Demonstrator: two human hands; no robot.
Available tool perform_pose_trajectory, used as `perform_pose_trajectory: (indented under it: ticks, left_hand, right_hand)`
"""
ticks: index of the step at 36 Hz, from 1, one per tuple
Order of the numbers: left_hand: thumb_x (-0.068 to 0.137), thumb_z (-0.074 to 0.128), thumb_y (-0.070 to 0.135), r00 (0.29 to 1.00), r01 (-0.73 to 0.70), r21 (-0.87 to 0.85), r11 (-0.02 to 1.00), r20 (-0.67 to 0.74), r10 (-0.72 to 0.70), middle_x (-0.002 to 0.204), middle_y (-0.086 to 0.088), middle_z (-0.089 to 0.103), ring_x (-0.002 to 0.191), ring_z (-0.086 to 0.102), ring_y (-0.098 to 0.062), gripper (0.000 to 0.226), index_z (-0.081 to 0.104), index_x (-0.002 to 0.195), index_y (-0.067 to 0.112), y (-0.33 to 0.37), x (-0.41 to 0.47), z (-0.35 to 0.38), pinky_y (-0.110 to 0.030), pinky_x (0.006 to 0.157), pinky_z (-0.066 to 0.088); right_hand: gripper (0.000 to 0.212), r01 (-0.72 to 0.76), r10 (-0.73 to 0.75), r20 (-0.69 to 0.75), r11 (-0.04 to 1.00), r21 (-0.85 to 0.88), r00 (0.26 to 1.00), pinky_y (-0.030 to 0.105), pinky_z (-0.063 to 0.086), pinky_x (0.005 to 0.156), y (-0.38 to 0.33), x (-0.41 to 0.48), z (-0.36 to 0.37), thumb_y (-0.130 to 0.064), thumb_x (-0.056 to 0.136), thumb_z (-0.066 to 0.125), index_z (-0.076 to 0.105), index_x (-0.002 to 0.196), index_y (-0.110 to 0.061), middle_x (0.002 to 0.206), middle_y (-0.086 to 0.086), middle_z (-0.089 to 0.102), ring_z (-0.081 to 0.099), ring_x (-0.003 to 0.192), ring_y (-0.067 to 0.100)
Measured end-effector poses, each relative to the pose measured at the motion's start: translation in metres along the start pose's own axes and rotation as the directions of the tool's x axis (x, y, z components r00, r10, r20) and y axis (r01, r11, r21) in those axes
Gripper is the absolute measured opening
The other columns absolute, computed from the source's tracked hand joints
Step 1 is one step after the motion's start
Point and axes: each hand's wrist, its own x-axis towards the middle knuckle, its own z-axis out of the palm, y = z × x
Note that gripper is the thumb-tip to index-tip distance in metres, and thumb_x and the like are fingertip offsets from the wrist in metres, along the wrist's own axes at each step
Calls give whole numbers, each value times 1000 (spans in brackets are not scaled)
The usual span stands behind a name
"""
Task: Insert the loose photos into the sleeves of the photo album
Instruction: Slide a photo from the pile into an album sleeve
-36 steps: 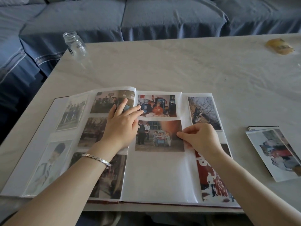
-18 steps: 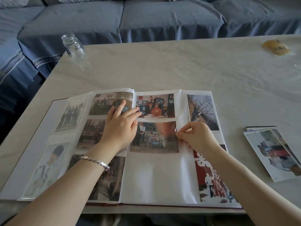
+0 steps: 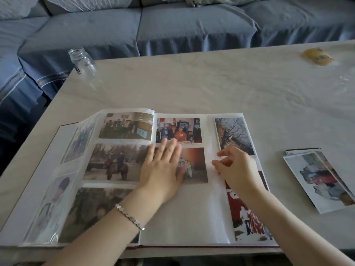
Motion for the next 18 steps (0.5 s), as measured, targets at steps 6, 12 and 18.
perform_pose_trajectory:
  ticks: [6, 12, 18]
  left_hand:
    - [83, -9, 62, 996, -88, -129, 988, 15, 91, 143, 6, -37, 132, -39, -23, 69, -26, 141, 28, 39, 3, 11, -46, 105, -28]
    - [81, -12, 65, 985, -169, -160, 973, -3, 171, 148, 4, -34, 134, -36, -21, 72, -29, 137, 22, 70, 13, 12, -47, 112, -21]
    - [75, -22, 61, 985, -170, -224, 960, -47, 163, 144, 3, -37, 130, -39, -11, 74, -32, 135, 19, 67, 12, 16, -35, 110, -25]
  right_hand:
    - [10, 80, -90, -113, 993, -86, 990, 5, 40, 60, 16, -12, -32, -12, 87, 63, 66, 90, -20, 75, -17, 59, 57, 72, -4]
    - [12, 39, -100, -213, 962, -272, 972, 23, 44, 71, 47, -18, -68, -9, 86, 62, 68, 96, -13, 95, 1, 65, 59, 83, 17]
    - [60, -209, 148, -148, 733, -647, 978, 39, 22, 109, 72, -16, -100, -39, 87, 59, 37, 138, -16, 147, 12, 31, 23, 138, 29]
